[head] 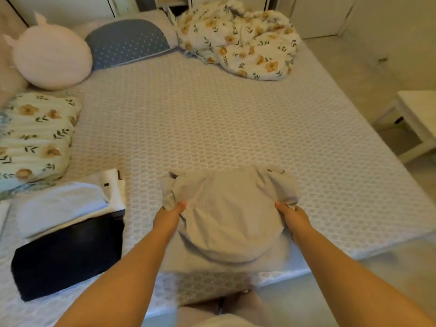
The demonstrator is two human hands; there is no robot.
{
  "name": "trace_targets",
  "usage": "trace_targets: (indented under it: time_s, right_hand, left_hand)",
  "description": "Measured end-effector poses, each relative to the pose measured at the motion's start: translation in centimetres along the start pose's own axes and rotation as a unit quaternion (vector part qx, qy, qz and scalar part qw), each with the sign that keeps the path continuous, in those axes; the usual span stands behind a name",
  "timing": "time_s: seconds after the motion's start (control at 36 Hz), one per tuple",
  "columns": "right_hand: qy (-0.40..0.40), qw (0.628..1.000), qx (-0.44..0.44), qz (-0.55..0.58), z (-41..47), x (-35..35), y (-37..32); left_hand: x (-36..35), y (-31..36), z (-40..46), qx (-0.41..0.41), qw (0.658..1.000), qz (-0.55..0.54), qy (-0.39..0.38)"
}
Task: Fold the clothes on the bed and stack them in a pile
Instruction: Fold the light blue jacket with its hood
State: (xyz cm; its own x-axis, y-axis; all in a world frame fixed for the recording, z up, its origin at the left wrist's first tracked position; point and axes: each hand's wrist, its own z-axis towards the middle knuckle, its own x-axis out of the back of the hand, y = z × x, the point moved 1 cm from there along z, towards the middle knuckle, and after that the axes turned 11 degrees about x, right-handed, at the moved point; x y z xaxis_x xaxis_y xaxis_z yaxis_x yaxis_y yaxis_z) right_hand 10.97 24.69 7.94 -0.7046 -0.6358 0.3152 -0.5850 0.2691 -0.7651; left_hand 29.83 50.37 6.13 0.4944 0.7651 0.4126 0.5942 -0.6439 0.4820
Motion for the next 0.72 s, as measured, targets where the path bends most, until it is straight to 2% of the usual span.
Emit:
trace_targets:
  time_s: [0.28, 0.53, 0.72]
  right_hand:
    - [0.024, 0.997, -0.036, 0.063, 1.6, 6.6, 3.8]
    - [0.033, 0.993, -0.036, 0.104, 6.7, 15.8, 4.5]
    - [-0.046, 0.989, -0.059, 0.131, 11.4, 24.9, 5.3]
  left_hand:
    - [-7.1, 2.3, -1.0, -0.023, 0.998, 0.038, -0.043]
    - [-16.5, 5.4, -3.7, -0.026, 0.998, 0.050, -0.040]
    - [-25.6, 6.7, -7.2, -0.034, 0.998, 0.046, -0.015]
